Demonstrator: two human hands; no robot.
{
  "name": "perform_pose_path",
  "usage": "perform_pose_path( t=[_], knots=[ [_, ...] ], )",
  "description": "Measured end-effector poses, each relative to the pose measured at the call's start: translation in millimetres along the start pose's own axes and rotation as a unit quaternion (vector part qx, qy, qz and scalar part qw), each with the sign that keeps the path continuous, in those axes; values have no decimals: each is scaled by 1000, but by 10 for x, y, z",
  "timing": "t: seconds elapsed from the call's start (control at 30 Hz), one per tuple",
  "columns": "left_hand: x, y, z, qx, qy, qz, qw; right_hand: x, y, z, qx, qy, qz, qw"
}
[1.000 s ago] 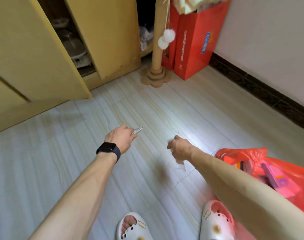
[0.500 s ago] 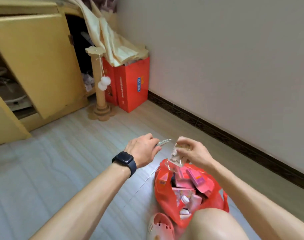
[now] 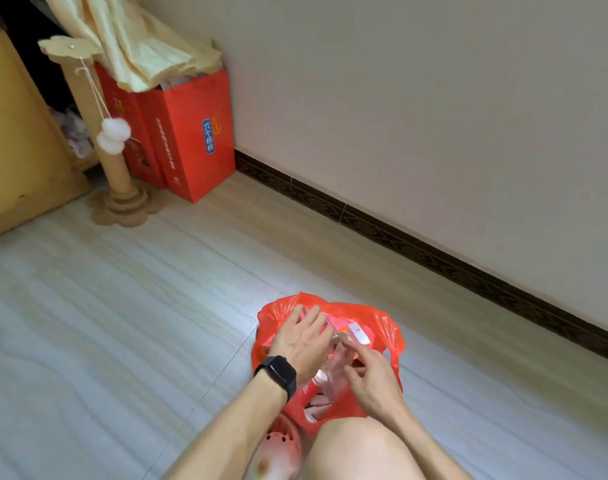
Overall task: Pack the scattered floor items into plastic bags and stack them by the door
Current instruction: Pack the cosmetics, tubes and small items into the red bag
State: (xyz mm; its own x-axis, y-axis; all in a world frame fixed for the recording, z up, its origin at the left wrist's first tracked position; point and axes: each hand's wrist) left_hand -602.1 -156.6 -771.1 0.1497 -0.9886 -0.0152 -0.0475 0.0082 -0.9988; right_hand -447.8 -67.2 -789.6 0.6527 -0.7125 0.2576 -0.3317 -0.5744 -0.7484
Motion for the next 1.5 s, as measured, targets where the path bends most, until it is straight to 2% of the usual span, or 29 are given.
perform_pose_path(
  t=[0.07,0.17,0.2,0.23,0.3,0.37,0.47,0.6,0.8,0.93,1.1,1.27,1.47,1.5],
  knots=[
    [40,63,-132,-2,-51,-10,999,-32,-111,-16,72,-37,49,996],
    [188,37,-349,-36,-162,-12,986,6,-314,-45,136,-104,215,961],
    [254,5,-415,-41,-197,-34,979,11,-364,-16,170,-80,247,951],
    [310,-35,-475,-38,-236,-66,969,29,-425,-6,199,-18,242,949],
    [390,-153,-592,-22,-323,-99,941,21,-481,36,185,135,150,962],
    [452,-253,-702,27,-381,-129,915,-9,-500,6,141,230,65,961],
    [546,-327,-827,224,-416,-137,871,-113,-549,-212,31,183,44,982],
    [555,-629,-824,337,-409,-81,844,-240,-682,-882,-175,113,30,978],
    [810,-1390,-1251,358,-462,-29,811,-356,-906,-1816,-201,46,-76,976],
    [1167,-1685,-1648,425,-511,26,747,-399,-839,-2337,-199,13,-141,970],
    [1755,-1686,-2065,376,-570,63,727,-466,-147,-2842,-160,-3,-198,967],
    [2346,-1255,-2677,367,-645,155,652,-665,730,-3359,-178,-21,-244,953],
    [2651,-508,-3593,464,-643,168,585,-1110,1829,-3955,-248,-67,-321,912],
    [2647,-396,-3677,490,-640,175,566,-1157,2004,-3989,-248,-62,-336,906]
  ],
)
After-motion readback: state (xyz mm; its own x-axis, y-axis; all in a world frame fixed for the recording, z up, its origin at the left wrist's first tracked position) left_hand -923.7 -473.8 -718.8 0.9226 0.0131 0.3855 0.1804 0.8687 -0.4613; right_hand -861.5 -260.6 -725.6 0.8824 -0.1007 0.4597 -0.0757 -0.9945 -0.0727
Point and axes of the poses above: each hand's wrist, its own x-axis away from the middle knuckle, its own y-axis out of the palm, z = x × y, and after that the axes turned 4 degrees about y, right-handed
